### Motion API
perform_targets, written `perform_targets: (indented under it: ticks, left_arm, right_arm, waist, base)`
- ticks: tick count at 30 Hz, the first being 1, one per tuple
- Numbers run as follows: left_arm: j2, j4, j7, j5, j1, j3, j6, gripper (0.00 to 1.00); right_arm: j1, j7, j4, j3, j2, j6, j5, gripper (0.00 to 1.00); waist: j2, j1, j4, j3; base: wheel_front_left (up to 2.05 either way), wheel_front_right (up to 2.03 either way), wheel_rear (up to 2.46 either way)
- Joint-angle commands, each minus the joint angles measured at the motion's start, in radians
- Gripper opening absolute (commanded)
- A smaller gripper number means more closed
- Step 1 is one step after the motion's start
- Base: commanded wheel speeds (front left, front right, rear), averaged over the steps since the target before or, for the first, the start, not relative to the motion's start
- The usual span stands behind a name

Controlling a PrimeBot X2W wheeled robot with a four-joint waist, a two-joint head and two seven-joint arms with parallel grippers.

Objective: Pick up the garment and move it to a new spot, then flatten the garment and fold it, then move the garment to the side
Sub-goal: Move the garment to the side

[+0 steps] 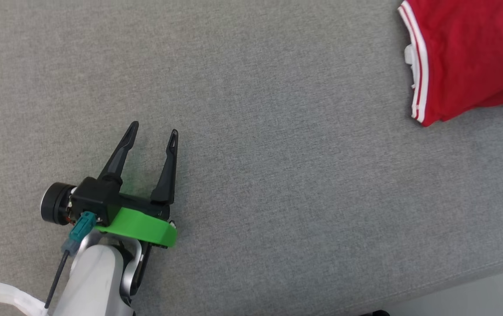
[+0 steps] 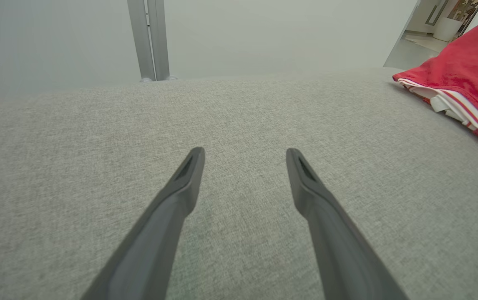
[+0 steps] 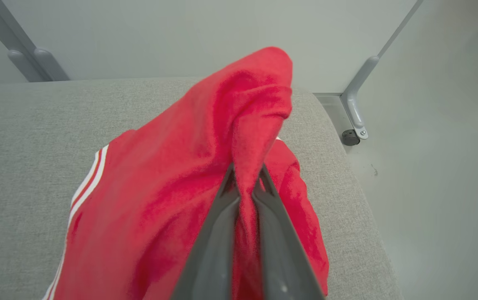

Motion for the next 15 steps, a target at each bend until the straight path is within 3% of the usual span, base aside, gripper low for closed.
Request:
perform_targets:
  ticks: [1, 8, 9, 10, 15]
  left_arm:
    - [0.008, -0.005, 0.005, 0.002, -0.019, -0.003, 0.0, 1.0]
    - [0.008, -0.006, 0.01, 0.001, -0.041, -0.016, 0.002, 1.0]
    - [0.008, -0.006, 0.009, 0.0, -0.043, -0.016, 0.003, 1.0]
    - [0.008, -0.005, 0.007, -0.002, -0.044, -0.015, 0.005, 1.0]
    - [0.003, 0.01, -0.007, -0.015, -0.038, -0.013, 0.01, 1.0]
  right_arm:
    - [-0.018, -0.014, 0.024, -0.003, -0.002, 0.0, 0.007, 0.0]
    - [-0.065, -0.07, 0.209, 0.037, 0.028, 0.0, -0.031, 0.0]
    - [-0.075, -0.083, 0.236, 0.043, 0.031, 0.0, -0.045, 0.31]
    - [-0.087, -0.095, 0.272, 0.047, 0.038, 0.0, -0.057, 1.0]
    - [-0.143, -0.165, 0.431, 0.052, 0.061, 0.0, -0.131, 1.0]
  waist:
    - [0.0, -0.0001, 0.016, 0.028]
    - [0.0, -0.0001, 0.049, 0.051]
    - [0.0, -0.0001, 0.052, 0.052]
    - [0.0, -0.0001, 0.057, 0.051]
    - [0.0, -0.0001, 0.073, 0.024]
  base:
    - [0.0, 0.0, 0.0]
    - [0.0, 0.0, 0.0]
    - [0.0, 0.0, 0.0]
    - [0.0, 0.0, 0.0]
    - [0.0, 0.0, 0.0]
